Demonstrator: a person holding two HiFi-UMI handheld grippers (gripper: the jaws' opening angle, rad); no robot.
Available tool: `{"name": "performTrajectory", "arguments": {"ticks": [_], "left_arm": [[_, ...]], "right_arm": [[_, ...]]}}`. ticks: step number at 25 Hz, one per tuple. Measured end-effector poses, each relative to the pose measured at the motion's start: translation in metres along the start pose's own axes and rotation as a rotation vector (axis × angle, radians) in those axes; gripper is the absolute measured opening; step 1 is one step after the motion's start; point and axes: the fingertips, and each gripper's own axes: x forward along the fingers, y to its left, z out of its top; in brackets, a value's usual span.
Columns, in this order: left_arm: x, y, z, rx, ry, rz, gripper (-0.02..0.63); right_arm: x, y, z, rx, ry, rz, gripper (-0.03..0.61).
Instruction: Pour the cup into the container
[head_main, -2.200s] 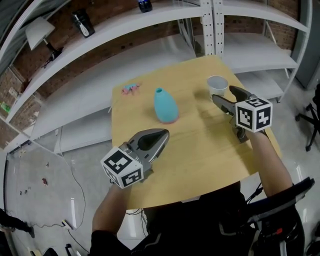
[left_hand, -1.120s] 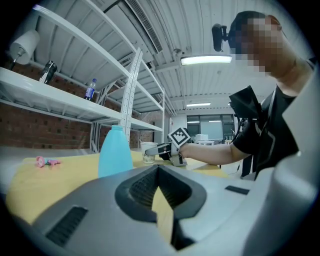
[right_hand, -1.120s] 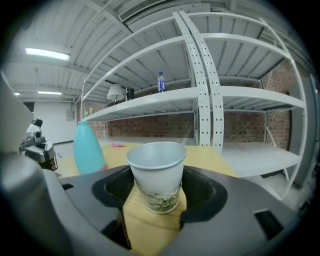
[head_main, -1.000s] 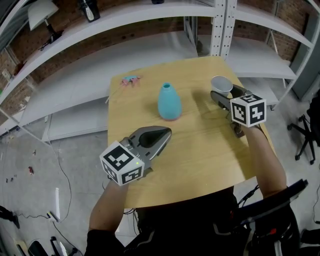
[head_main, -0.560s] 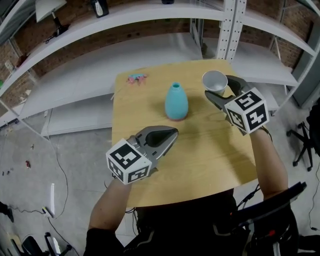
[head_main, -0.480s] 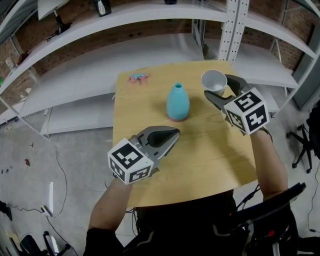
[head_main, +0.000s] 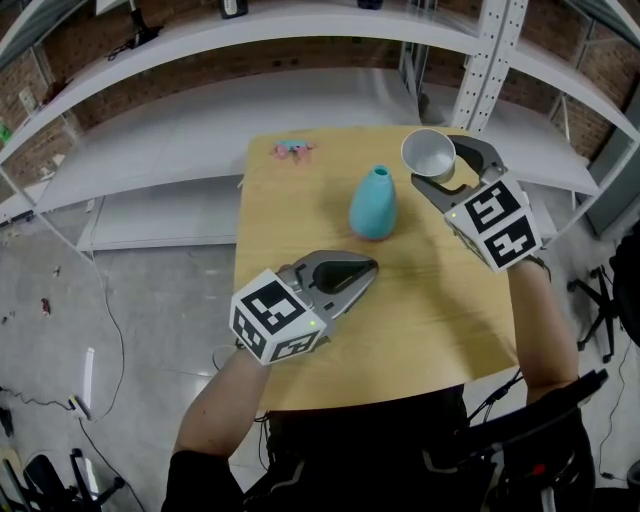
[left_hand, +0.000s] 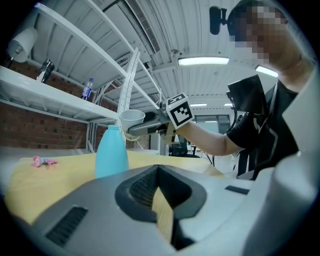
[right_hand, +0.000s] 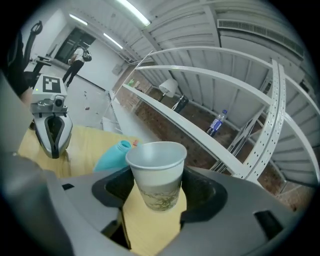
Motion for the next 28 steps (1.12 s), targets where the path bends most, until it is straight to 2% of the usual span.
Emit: {"name": "performTrajectory", "arguments": {"ticks": [5,12,28], "left_arm": [[-0.003,0.000,0.000,0.003,0.004,-0.003,-0.006],[-0.003,-0.001,0.000,0.001,0.001,-0.006,-0.006],[-0.003,-0.004,0.000,0.003,0.000,-0.016,-0.006]], "right_arm": [[0.006,0.007,0.009,-0.048,0.018,0.015,0.302],[0.011,0.006,0.015,-0.184,0.053,-0.026,0.302],[0.015,0.007,0.022,-0.400,0.094,-0.078,0.302]]}}
